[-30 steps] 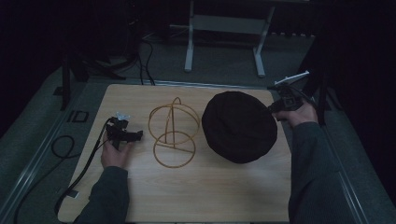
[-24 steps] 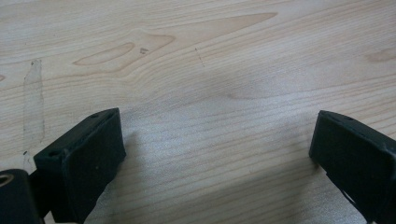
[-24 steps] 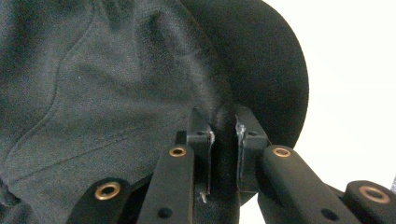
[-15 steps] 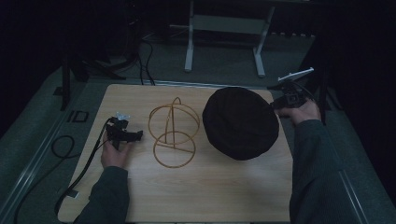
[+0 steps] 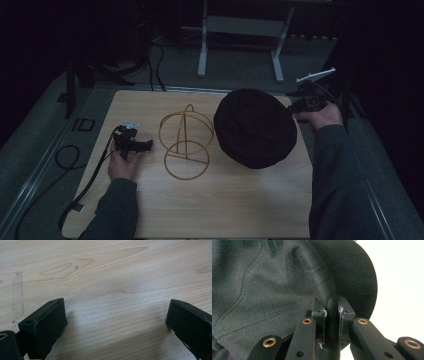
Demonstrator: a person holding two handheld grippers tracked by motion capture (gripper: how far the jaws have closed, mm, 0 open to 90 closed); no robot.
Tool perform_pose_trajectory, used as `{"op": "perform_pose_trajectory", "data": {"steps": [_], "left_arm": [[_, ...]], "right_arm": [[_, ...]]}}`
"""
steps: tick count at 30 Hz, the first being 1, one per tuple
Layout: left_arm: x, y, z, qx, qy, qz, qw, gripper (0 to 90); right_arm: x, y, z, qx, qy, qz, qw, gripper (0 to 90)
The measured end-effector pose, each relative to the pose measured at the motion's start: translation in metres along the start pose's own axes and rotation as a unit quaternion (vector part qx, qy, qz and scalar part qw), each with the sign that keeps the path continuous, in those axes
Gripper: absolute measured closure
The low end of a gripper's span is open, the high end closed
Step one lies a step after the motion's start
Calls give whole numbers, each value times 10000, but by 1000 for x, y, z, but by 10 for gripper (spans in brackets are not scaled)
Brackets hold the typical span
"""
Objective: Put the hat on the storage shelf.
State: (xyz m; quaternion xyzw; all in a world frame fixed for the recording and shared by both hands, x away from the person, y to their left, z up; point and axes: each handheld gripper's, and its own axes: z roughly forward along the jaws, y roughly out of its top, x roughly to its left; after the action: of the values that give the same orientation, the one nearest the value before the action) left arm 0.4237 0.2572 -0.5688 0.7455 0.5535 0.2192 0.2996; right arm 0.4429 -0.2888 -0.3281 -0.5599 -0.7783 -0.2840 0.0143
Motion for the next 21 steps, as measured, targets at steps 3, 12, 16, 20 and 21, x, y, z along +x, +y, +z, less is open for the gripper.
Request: {"op": "perform_pose_trajectory", "data": {"steps": [3, 12, 16, 20, 21], "left_arm": [[0, 0, 0, 1, 1, 0, 10000, 28], [0, 0, 0, 0, 0, 0, 10000, 28], [0, 0, 0, 0, 0, 1, 10000, 28], [0, 0, 0, 2, 1, 0, 10000, 28], [0, 0, 0, 0, 1, 1, 10000, 28]], "right_arm": [[3, 2, -2, -22, 51, -12, 10000, 799], [9, 7, -7, -40, 75, -60, 9999, 799], [13, 9, -9, -66, 102, -69, 9999, 799], [17, 11, -10, -87, 133, -98, 9998, 798], [18, 12, -10, -84, 141, -109, 9998, 799]]}}
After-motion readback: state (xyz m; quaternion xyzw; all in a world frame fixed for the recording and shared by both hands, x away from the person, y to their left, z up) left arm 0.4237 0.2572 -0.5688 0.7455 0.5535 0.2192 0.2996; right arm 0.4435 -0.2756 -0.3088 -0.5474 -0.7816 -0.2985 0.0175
